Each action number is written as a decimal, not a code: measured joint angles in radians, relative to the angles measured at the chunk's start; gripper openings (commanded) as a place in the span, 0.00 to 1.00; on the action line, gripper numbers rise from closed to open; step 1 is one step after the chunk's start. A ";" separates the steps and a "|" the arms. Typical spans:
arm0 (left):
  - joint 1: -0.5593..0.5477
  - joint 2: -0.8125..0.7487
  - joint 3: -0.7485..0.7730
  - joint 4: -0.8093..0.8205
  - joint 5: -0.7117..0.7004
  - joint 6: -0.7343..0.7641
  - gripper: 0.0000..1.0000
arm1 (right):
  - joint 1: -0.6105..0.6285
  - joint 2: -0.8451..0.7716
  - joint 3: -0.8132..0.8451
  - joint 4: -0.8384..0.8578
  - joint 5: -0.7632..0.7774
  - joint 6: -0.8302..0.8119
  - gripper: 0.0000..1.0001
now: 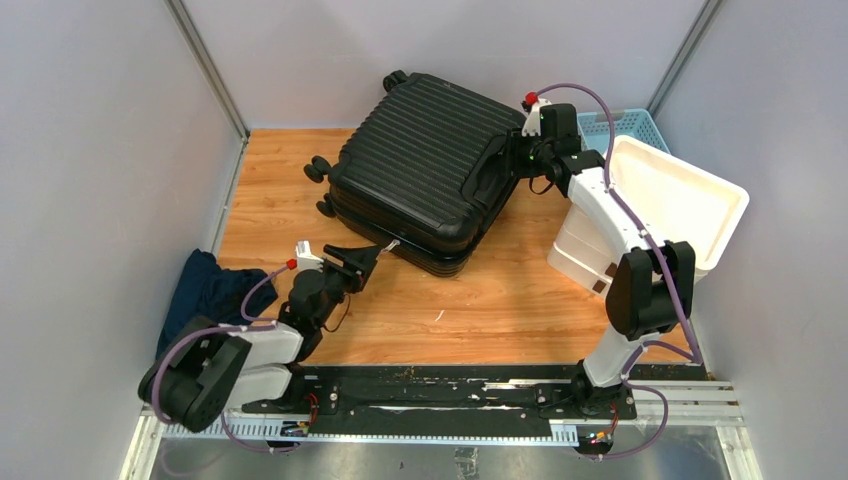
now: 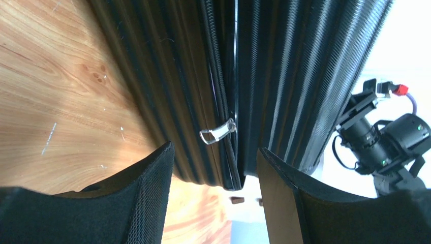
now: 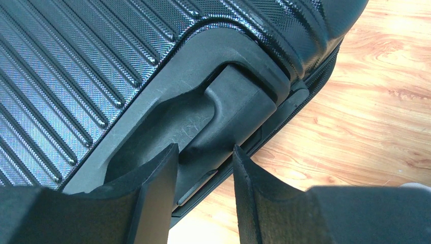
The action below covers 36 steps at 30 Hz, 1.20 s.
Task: Open, take out, and arrange the luggage
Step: Unzip the luggage at the center of the board.
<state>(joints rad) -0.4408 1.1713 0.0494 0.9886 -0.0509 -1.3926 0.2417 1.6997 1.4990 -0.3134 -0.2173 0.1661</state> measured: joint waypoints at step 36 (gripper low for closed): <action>-0.124 0.534 0.111 0.519 -0.235 -0.239 0.00 | -0.002 -0.003 -0.008 0.017 -0.008 -0.003 0.44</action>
<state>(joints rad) -0.5648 1.7058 0.1600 1.5074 -0.2863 -1.6314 0.2398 1.6970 1.4910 -0.2966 -0.2256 0.1635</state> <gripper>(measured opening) 0.057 0.450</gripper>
